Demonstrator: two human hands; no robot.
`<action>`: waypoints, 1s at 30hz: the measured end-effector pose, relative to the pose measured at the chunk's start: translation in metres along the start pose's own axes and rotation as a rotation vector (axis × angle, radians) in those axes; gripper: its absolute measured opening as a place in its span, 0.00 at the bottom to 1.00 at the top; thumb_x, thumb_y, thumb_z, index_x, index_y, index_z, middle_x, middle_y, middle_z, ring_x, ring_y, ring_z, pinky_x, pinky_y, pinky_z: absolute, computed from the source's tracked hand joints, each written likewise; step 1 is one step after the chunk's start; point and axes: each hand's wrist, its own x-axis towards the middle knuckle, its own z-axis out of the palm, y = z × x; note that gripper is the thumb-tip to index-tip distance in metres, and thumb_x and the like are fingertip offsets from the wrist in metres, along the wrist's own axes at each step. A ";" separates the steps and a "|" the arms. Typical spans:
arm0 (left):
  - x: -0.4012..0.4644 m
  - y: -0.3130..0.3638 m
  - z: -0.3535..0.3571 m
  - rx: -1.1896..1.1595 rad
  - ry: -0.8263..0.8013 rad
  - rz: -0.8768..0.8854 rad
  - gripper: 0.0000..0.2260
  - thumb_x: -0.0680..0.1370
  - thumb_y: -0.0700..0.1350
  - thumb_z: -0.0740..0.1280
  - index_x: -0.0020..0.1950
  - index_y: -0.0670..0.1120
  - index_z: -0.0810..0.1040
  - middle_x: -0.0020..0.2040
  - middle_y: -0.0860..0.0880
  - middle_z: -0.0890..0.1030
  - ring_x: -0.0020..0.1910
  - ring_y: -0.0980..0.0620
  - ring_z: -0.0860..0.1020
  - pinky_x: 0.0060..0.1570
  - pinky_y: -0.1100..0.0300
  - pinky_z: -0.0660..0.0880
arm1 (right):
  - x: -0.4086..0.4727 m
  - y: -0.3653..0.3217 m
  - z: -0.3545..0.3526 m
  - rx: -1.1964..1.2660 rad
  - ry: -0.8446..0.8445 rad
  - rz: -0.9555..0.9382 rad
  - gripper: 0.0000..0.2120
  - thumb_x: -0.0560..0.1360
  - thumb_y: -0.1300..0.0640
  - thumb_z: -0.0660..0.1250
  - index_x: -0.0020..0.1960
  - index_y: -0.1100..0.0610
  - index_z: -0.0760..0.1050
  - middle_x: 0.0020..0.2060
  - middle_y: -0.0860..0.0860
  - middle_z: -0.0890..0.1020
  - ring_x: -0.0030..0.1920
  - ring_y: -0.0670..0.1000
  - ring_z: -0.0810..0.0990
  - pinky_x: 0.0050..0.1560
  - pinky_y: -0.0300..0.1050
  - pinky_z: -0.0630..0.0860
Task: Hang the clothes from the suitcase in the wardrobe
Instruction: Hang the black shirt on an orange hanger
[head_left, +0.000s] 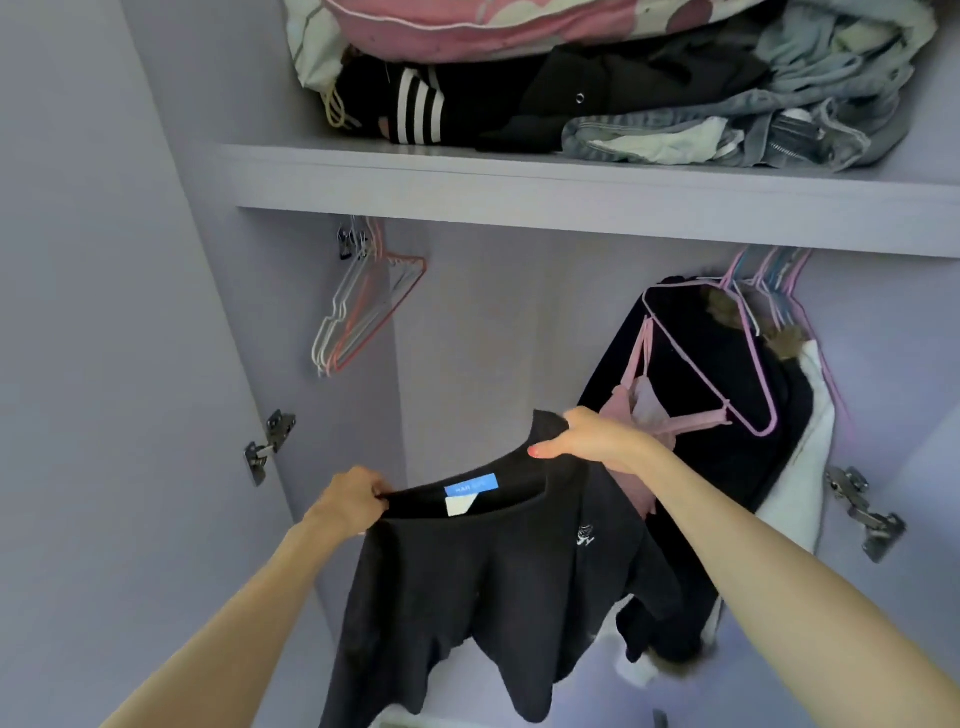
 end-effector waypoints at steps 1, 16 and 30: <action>0.005 -0.002 -0.003 -0.032 -0.021 -0.015 0.08 0.75 0.36 0.61 0.48 0.43 0.79 0.42 0.46 0.79 0.36 0.51 0.77 0.42 0.59 0.75 | 0.006 0.003 0.001 0.001 0.028 0.027 0.38 0.61 0.42 0.76 0.63 0.62 0.70 0.61 0.55 0.77 0.60 0.54 0.76 0.65 0.52 0.71; 0.064 -0.001 -0.049 -0.725 0.103 -0.127 0.06 0.78 0.40 0.60 0.46 0.41 0.76 0.44 0.43 0.77 0.42 0.49 0.75 0.40 0.59 0.70 | 0.093 -0.008 0.029 -0.259 0.124 0.085 0.12 0.77 0.52 0.65 0.46 0.62 0.77 0.42 0.54 0.80 0.32 0.47 0.73 0.32 0.34 0.71; 0.079 -0.008 -0.108 -0.661 0.436 -0.113 0.07 0.76 0.42 0.62 0.39 0.46 0.76 0.35 0.49 0.75 0.37 0.52 0.73 0.34 0.62 0.67 | 0.187 -0.125 0.087 -0.129 -0.165 -0.080 0.21 0.81 0.50 0.56 0.67 0.63 0.68 0.62 0.55 0.75 0.61 0.54 0.74 0.58 0.46 0.73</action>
